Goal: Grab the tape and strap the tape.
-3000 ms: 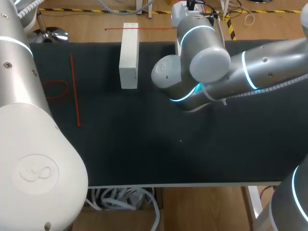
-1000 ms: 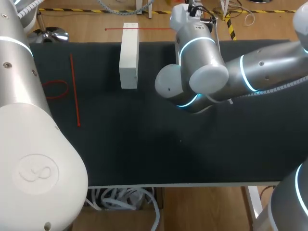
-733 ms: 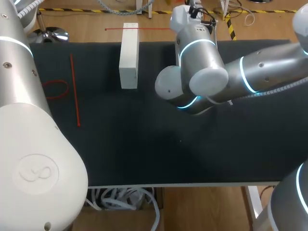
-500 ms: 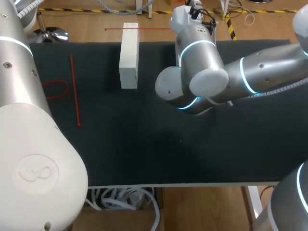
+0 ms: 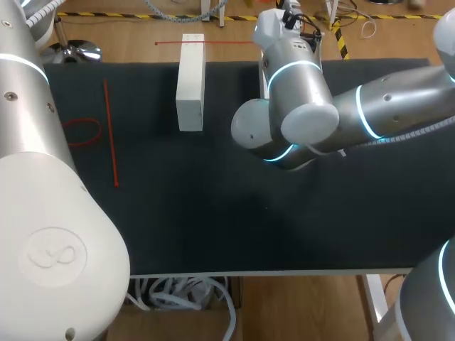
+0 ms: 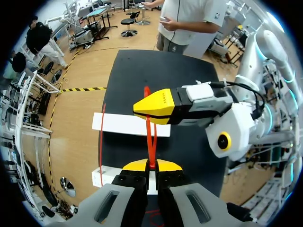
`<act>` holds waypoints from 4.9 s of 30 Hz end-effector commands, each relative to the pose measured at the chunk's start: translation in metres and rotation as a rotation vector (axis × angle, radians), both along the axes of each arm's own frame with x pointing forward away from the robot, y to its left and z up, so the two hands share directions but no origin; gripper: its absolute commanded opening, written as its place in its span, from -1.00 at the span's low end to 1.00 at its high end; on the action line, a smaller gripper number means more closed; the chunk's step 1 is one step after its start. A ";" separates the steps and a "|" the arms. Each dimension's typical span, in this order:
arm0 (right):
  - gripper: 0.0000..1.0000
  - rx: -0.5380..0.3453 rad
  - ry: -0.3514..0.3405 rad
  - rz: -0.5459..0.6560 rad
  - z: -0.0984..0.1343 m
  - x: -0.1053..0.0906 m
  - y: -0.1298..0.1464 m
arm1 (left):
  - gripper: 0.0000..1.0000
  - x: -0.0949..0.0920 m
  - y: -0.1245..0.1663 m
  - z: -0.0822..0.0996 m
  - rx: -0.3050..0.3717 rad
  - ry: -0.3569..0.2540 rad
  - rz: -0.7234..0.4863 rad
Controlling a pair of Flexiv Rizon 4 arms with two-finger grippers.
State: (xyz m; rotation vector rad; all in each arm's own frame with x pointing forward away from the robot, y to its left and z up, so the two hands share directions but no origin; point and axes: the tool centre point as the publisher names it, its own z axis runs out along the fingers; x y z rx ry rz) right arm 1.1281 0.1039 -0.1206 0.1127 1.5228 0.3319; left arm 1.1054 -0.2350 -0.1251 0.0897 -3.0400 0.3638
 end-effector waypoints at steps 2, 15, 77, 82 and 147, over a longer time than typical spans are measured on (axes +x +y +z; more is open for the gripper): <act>-1.00 -0.001 0.005 0.000 0.002 -0.002 -0.002 | -1.00 0.001 -0.001 0.002 0.005 0.003 0.000; -1.00 0.001 0.014 0.010 -0.001 -0.006 0.004 | -1.00 0.001 -0.001 0.002 0.005 0.003 0.000; -1.00 0.050 0.041 0.095 -0.002 -0.009 0.029 | -1.00 0.001 -0.001 0.002 0.005 0.003 0.000; -1.00 0.056 0.037 0.095 -0.001 -0.010 0.029 | -1.00 0.001 -0.001 0.002 0.005 0.003 0.000; -1.00 0.096 0.022 0.136 0.005 -0.006 0.043 | -1.00 0.001 -0.001 0.002 0.005 0.003 0.000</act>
